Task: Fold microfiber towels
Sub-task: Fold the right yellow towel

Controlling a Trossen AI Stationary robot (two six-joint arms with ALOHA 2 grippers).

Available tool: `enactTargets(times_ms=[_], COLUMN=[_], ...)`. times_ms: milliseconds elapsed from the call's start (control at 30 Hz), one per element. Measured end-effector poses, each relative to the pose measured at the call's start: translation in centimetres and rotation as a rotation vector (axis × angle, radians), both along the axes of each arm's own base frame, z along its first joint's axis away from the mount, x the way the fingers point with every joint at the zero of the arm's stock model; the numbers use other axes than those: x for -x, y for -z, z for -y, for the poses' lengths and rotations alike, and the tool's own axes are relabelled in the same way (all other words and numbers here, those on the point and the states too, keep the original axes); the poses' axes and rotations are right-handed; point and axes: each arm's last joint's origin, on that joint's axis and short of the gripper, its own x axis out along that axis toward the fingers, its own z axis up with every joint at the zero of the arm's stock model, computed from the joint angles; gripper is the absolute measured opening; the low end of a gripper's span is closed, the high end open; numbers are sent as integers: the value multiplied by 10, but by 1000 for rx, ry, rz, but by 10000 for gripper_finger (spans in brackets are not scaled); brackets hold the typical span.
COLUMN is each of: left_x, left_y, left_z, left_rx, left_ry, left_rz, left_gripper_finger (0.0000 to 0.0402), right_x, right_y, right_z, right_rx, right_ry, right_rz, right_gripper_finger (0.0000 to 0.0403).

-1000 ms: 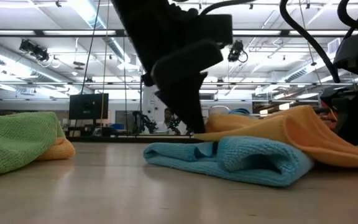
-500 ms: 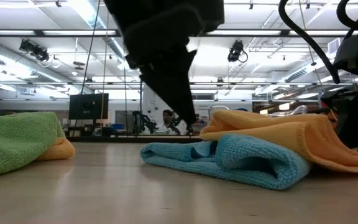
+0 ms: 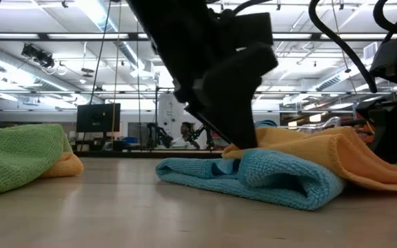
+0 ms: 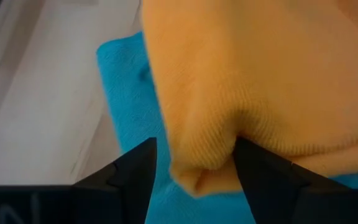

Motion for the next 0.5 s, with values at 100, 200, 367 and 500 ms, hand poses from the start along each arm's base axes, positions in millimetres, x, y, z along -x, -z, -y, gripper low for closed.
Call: enactTargets(times_ms=[100, 200, 367, 500], left_x=[-2, 2, 8, 8], left_y=[6, 7, -7, -8], left_z=[0, -2, -5, -5], left_rx=[1, 0, -22, -34], left_ry=[20, 31, 48, 47], left_rz=[-18, -65, -93, -83], left_gripper_finger=[223, 217, 197, 184], right_x=[0, 0, 0, 0], right_y=[0, 0, 0, 0], right_z=[0, 0, 0, 0], right_rx=[0, 0, 0, 0], right_ry=[0, 0, 0, 0], right_rz=[0, 0, 0, 1], right_gripper_finger=[193, 193, 193, 193])
